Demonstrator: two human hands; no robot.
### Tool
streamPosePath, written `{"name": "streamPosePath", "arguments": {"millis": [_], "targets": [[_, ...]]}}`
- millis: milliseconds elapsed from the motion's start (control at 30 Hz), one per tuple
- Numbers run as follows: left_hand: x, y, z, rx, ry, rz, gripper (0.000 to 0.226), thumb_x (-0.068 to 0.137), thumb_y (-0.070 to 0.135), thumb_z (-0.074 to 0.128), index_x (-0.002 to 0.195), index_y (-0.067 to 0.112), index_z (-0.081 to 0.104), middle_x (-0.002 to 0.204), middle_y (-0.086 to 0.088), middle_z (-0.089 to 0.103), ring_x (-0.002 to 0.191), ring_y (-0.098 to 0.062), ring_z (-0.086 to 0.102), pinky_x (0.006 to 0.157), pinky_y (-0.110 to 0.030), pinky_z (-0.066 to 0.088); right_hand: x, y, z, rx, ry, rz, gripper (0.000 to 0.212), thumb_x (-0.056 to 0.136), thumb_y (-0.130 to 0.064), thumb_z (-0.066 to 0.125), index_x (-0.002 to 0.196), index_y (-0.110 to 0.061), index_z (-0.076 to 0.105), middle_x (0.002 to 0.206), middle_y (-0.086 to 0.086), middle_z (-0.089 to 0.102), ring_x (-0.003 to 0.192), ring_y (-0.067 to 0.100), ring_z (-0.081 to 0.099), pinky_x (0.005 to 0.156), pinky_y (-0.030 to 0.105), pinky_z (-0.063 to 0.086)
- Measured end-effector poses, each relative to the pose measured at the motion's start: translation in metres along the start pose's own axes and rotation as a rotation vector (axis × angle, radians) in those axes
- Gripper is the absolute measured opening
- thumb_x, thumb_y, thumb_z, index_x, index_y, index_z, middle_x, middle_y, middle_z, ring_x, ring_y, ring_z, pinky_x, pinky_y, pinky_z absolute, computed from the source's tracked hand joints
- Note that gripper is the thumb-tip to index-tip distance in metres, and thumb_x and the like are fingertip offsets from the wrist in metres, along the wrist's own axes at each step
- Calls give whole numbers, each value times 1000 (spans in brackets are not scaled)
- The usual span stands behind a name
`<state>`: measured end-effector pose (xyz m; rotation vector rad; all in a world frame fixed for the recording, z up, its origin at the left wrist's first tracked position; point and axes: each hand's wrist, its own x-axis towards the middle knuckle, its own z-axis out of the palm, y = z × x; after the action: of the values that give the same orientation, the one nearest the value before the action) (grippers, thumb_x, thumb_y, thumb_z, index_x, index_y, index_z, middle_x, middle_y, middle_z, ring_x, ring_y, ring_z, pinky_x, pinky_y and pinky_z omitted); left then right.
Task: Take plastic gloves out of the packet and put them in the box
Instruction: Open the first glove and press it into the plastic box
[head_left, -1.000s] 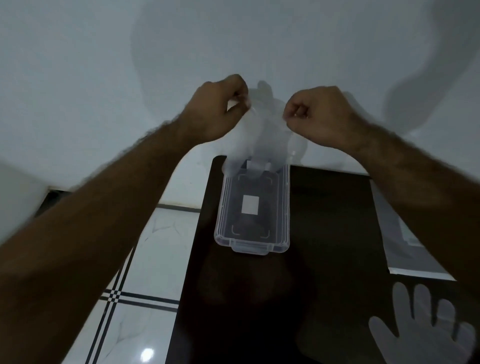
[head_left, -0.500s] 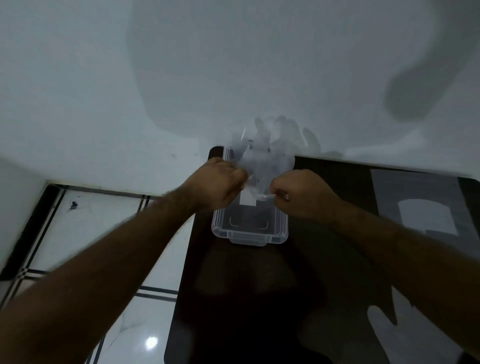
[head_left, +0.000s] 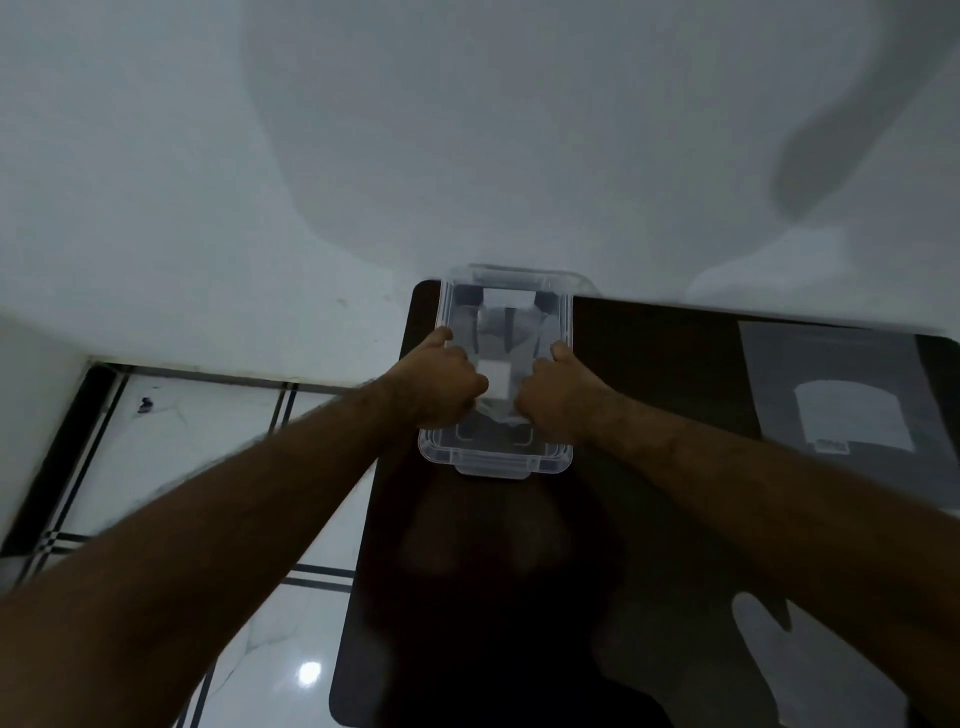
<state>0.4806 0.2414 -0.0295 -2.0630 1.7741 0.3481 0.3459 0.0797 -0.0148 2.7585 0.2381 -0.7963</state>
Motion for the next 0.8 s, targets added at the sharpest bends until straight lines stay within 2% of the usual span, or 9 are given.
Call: {"name": "streamPosePath", "arguments": {"millis": [100, 167, 267, 400, 500, 567, 700, 800], "targets": [[2, 1, -2, 11, -66, 33, 28, 100, 42, 67, 122, 25, 72, 123, -2, 75, 127, -26, 64, 127, -63, 17, 3, -2, -3, 34, -79, -74, 41, 99, -43, 65, 134, -22, 62, 127, 4, 66, 124, 27, 58, 119, 52, 28], [3, 2, -2, 10, -120, 56, 28, 101, 43, 66, 122, 27, 73, 126, -2, 73, 131, -27, 61, 127, -67, 10, 7, -2, -5, 68, -118, -102, 40, 99, -50, 62, 129, -26, 66, 120, 1, 67, 120, 24, 59, 116, 50, 29], [1, 3, -6, -29, -202, 87, 38, 101, 57, 61, 122, 28, 72, 131, -1, 70, 139, -26, 54, 126, -70, 0, 13, 0, -7, 72, -171, -138, 44, 99, -64, 50, 118, -31, 72, 104, -5, 66, 110, 19, 61, 114, 51, 27], [-1, 0, -12, -127, -236, 97, 45, 102, 62, 54, 123, 28, 74, 138, 2, 68, 150, -23, 43, 126, -71, -10, 15, 3, -11, 61, -185, -173, 37, 102, -57, 51, 120, -31, 71, 106, -5, 64, 110, 19, 58, 114, 53, 26], [-1, -2, -8, -97, -258, 103, 47, 104, 61, 46, 119, 29, 77, 135, 5, 70, 154, -22, 38, 125, -73, -12, 18, 1, -11, 28, -155, -162, 33, 103, -46, 56, 129, -28, 67, 121, 1, 67, 118, 24, 60, 115, 52, 32], [-1, 2, -6, -43, -265, 100, 48, 106, 58, 43, 121, 26, 76, 130, 3, 72, 148, -22, 44, 125, -71, -13, 20, -3, -11, 2, -154, -136, 34, 102, -43, 59, 132, -27, 65, 128, 4, 66, 122, 28, 59, 115, 52, 36], [0, 10, -5, 108, -200, 88, 43, 106, 54, 47, 123, 25, 74, 129, 0, 72, 141, -25, 51, 125, -73, -8, 20, -8, -14, -1, -156, -100, 33, 102, -40, 61, 129, -22, 62, 130, 5, 65, 125, 30, 58, 115, 53, 36], [5, 10, -1, 112, -138, 83, 35, 104, 46, 54, 128, 28, 72, 130, 1, 72, 142, -27, 52, 126, -72, -3, 18, -8, -14, -2, -60, -77, 32, 104, -38, 57, 129, -19, 62, 128, 7, 66, 120, 29, 60, 111, 51, 39]]}}
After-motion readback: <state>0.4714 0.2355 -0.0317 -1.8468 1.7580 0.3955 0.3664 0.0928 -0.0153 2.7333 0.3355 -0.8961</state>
